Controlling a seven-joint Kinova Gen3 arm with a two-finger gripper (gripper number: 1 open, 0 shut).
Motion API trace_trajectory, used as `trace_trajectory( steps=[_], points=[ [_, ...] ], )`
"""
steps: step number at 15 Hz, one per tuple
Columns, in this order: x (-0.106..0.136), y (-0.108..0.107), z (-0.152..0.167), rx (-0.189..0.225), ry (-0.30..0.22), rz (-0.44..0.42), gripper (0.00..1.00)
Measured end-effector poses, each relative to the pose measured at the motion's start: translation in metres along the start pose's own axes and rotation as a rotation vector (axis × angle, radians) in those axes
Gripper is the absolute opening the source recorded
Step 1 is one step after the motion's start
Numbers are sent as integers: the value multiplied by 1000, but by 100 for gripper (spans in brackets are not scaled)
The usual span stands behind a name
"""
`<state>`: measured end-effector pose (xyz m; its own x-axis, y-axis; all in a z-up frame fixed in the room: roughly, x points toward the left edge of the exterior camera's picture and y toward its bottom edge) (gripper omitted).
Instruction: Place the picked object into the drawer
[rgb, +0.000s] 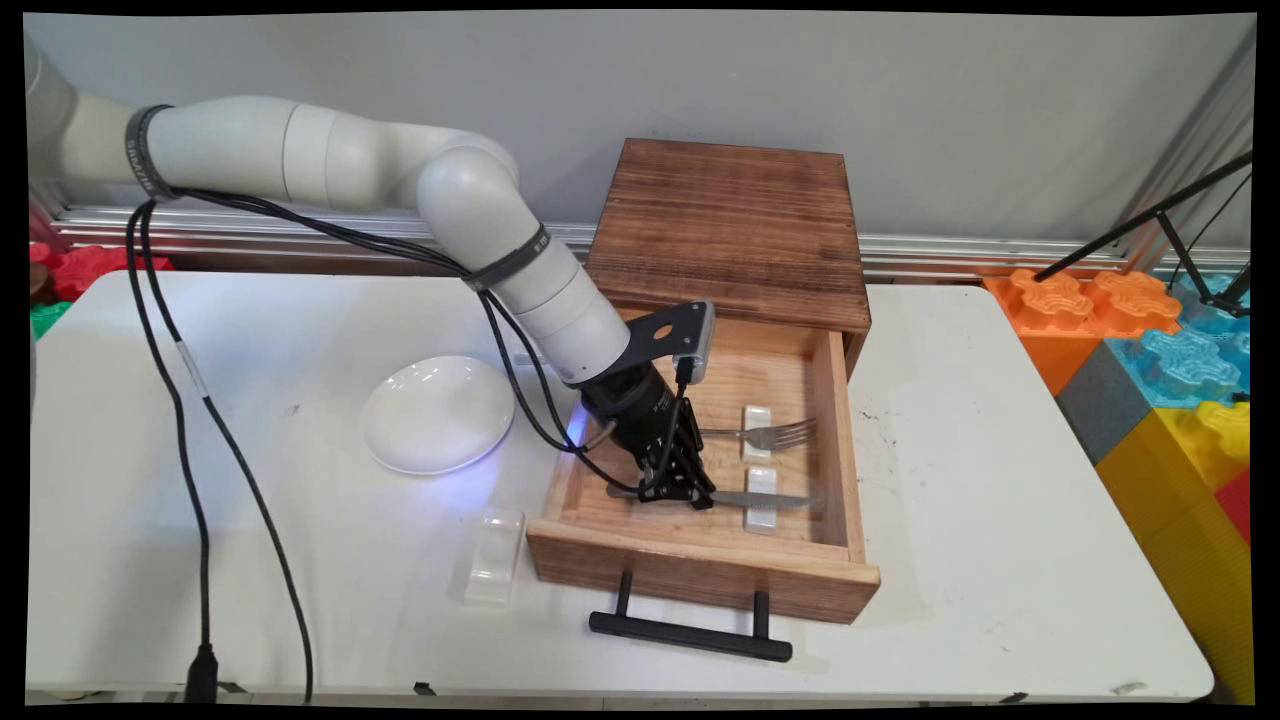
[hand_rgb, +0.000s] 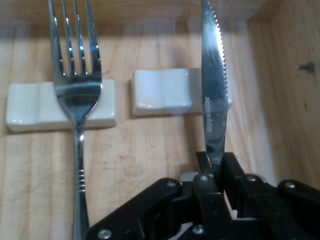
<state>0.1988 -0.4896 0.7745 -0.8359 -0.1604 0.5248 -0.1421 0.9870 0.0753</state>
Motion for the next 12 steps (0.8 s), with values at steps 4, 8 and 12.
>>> trace_trajectory(
  steps=[4, 8, 12],
  points=[
    [-1, -2, 4, 4, 4, 22, 100],
    [0, -2, 4, 9, 12, 30, 100],
    [2, -1, 0, 12, 22, 29, 100]
  ],
)
